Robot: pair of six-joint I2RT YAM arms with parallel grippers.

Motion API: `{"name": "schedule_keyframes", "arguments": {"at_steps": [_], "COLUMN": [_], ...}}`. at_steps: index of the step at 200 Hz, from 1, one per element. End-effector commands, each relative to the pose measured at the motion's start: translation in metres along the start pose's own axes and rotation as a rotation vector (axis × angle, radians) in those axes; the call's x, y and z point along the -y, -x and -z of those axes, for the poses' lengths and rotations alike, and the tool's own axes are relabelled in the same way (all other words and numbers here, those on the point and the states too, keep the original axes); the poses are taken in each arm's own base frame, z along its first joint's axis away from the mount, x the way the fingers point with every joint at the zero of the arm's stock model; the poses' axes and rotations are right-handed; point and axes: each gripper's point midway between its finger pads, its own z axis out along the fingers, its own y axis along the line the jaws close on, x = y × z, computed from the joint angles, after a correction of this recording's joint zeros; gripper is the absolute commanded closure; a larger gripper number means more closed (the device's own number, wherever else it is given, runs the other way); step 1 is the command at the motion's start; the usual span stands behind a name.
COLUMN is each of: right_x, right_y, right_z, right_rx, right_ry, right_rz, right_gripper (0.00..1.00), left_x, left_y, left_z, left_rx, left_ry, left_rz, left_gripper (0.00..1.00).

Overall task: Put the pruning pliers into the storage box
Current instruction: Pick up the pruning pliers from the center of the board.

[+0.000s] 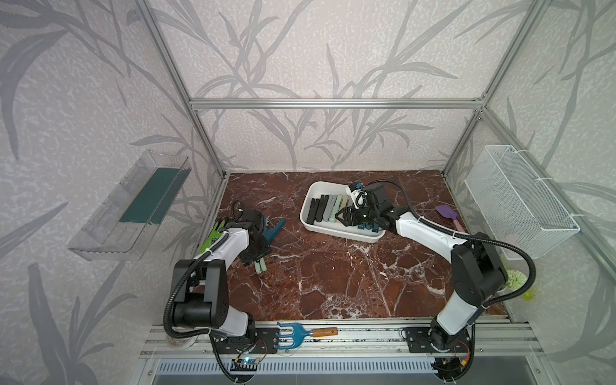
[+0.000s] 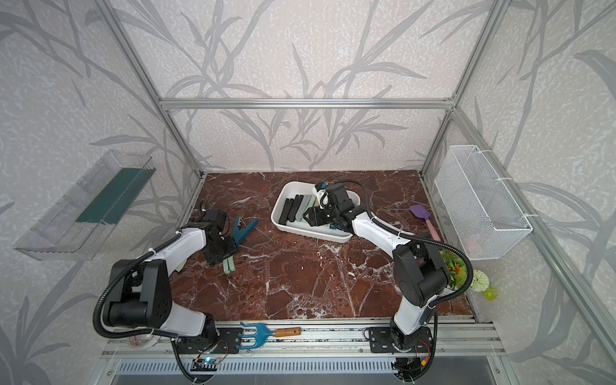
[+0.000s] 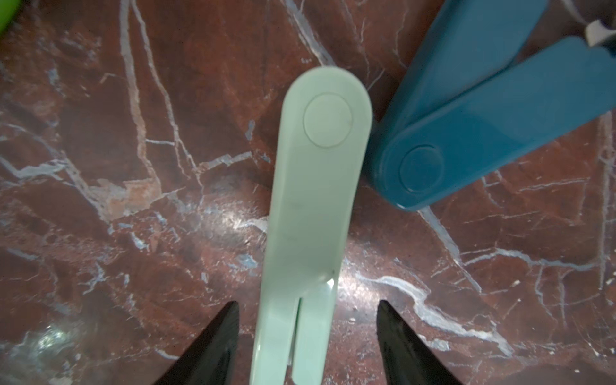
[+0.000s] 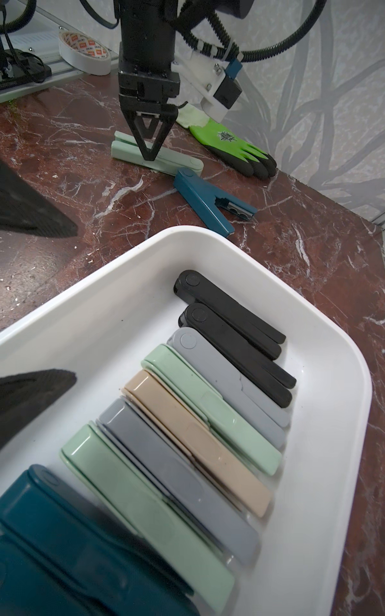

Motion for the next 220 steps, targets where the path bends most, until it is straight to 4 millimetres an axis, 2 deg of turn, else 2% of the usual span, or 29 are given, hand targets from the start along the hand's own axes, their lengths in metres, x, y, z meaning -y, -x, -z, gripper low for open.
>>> {"name": "schedule_keyframes", "arguments": {"at_steps": [1, 21, 61, 110, 128, 153, 177, 196, 206, 220], "right_x": [0.0, -0.001, 0.0, -0.005, -0.007, -0.015, -0.034, -0.056, -0.058, -0.046], "right_y": [0.0, -0.001, -0.002, -0.004, -0.004, -0.003, -0.001, -0.005, -0.01, -0.013], "right_z": [-0.004, -0.006, -0.01, -0.015, -0.016, -0.013, -0.006, 0.005, 0.01, 0.018], "right_rx": [-0.016, -0.022, -0.029, -0.048, -0.053, -0.062, -0.111, -0.184, -0.22, -0.242], "right_ry": [-0.013, -0.022, -0.034, -0.032, -0.03, 0.001, 0.103, 0.21, 0.212, 0.141], "right_rz": [0.014, 0.019, 0.016, 0.027, 0.034, 0.057, 0.154, 0.277, 0.364, 0.49], "right_gripper": [0.37, 0.37, 0.37, 0.37, 0.37, 0.37, 0.37, 0.37, 0.37, 0.38], "left_x": [0.002, 0.006, 0.012, 0.017, 0.02, 0.037, 0.071, 0.079, 0.082, 0.091], "left_y": [0.002, 0.005, 0.004, 0.004, 0.004, -0.001, -0.024, -0.045, -0.054, -0.059], "left_z": [-0.014, -0.018, -0.021, 0.001, 0.016, 0.052, 0.09, 0.113, 0.124, 0.134], "left_rx": [-0.004, -0.004, -0.018, 0.013, 0.026, 0.024, -0.085, -0.183, -0.209, -0.205], "left_ry": [-0.006, -0.016, -0.047, -0.095, -0.129, -0.24, -0.466, -0.513, -0.529, -0.545], "left_rz": [0.031, 0.023, 0.011, -0.002, -0.014, -0.08, -0.229, -0.358, -0.435, -0.505], "left_gripper": [0.37, 0.43, 0.62, 0.74, 0.77, 0.78, 0.76, 0.76, 0.76, 0.76]}}
